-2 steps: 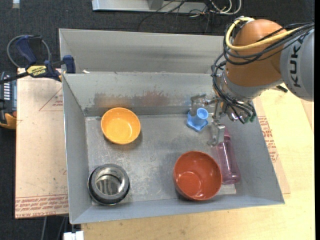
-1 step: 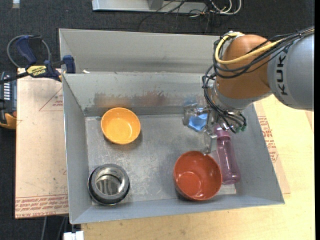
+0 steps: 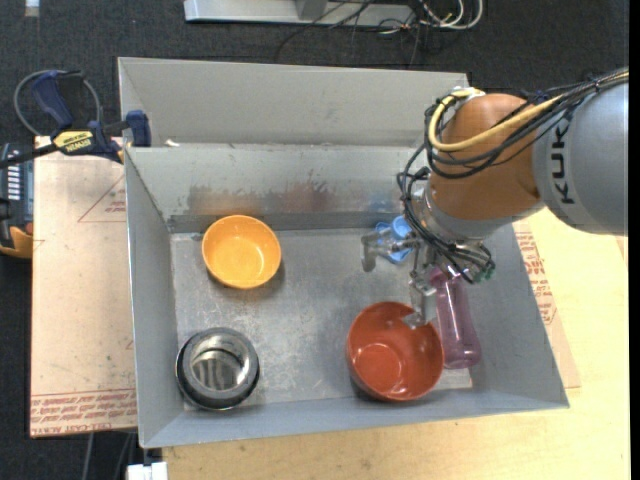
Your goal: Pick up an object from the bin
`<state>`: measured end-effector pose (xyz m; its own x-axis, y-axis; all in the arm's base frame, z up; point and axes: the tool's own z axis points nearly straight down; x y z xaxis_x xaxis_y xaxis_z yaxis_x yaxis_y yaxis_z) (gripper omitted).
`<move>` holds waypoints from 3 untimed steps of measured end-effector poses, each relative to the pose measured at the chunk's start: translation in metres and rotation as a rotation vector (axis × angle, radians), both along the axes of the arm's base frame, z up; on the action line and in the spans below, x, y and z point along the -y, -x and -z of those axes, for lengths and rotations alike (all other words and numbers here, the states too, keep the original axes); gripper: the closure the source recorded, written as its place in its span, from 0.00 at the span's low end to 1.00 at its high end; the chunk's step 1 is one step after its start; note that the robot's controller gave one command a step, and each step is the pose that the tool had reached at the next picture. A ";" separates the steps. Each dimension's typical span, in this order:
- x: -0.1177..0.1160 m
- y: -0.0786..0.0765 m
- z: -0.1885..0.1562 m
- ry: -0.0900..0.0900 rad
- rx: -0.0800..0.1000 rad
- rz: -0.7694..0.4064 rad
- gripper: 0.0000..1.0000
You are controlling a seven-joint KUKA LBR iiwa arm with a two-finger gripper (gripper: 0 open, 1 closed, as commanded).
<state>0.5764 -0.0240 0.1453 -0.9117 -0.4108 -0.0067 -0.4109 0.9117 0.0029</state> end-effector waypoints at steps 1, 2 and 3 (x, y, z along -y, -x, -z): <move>0.014 0.027 0.040 0.000 0.005 -0.147 0.00; 0.016 0.018 0.050 0.001 0.009 -0.342 0.00; 0.018 0.021 0.048 0.000 0.007 -0.356 0.00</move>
Offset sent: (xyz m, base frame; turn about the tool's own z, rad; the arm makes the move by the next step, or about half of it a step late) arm -0.0154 -0.0186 -0.0522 -0.3893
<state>0.5555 -0.0418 0.0977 -0.7113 -0.7028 -0.0127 -0.7028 0.7113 -0.0012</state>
